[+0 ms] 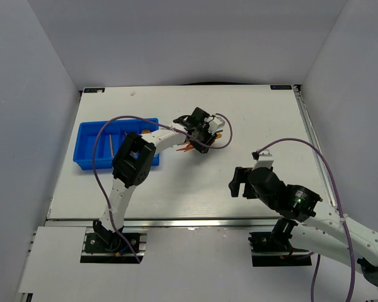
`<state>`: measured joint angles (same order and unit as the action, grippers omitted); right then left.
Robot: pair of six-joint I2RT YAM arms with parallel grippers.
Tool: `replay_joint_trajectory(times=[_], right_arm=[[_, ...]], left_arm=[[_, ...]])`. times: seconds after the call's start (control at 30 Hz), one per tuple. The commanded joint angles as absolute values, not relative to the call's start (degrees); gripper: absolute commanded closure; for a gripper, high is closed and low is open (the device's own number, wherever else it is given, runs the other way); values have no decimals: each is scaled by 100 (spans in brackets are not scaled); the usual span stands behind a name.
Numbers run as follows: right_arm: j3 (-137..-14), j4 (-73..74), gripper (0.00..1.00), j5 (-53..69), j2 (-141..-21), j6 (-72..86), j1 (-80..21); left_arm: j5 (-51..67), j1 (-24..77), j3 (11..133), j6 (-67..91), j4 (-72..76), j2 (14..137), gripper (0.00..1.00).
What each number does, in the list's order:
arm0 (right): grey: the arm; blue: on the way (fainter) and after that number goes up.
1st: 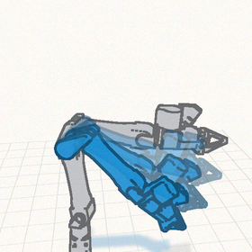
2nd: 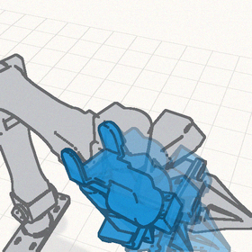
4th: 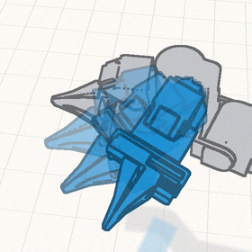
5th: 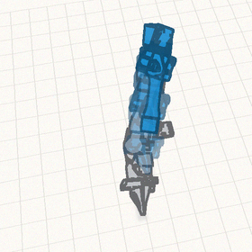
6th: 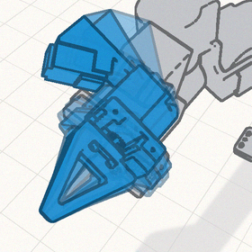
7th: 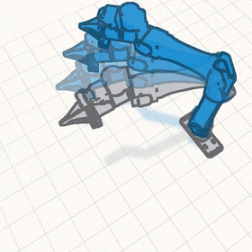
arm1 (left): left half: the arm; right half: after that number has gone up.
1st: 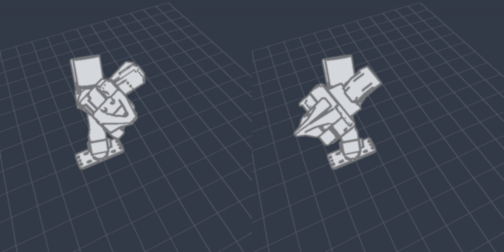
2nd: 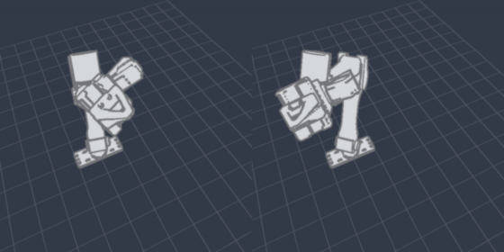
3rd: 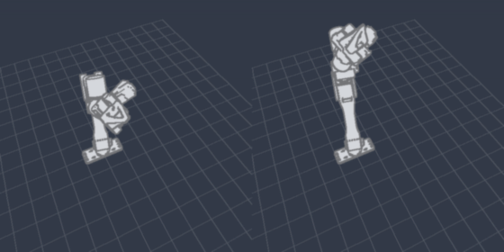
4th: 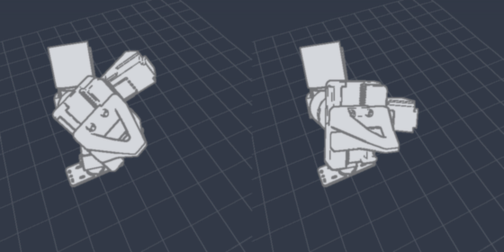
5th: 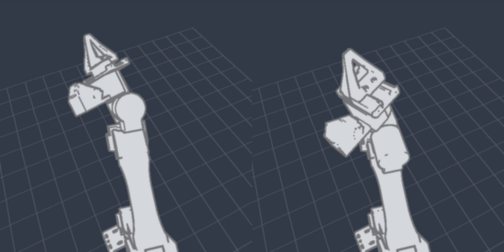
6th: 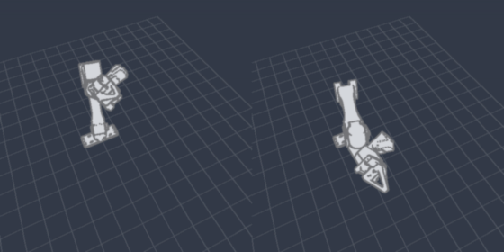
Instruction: Sort the eating utensils into containers
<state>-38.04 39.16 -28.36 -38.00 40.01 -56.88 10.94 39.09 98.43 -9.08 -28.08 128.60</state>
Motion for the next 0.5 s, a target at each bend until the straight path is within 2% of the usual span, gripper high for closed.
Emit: replay_joint_trajectory(times=[0.0, 0.1, 0.17, 0.47], right_arm=[[-3832, 3727, 11, -2883, -3823, 3911, -5669], [-3841, 3718, 11, -2883, -3858, 3911, -5669], [-3841, 3726, 11, -2883, -3858, 3911, -5669], [-3876, 3779, 11, -2900, -3841, 3885, -5669]], left_arm=[[1003, 3990, 9993, -958, -2787, 12297, 52], [862, 3990, 10063, -1046, -2830, 12138, 45], [774, 3990, 10221, -1151, -3005, 12225, 45], [563, 3973, 10406, -1309, -3155, 12586, 54]])
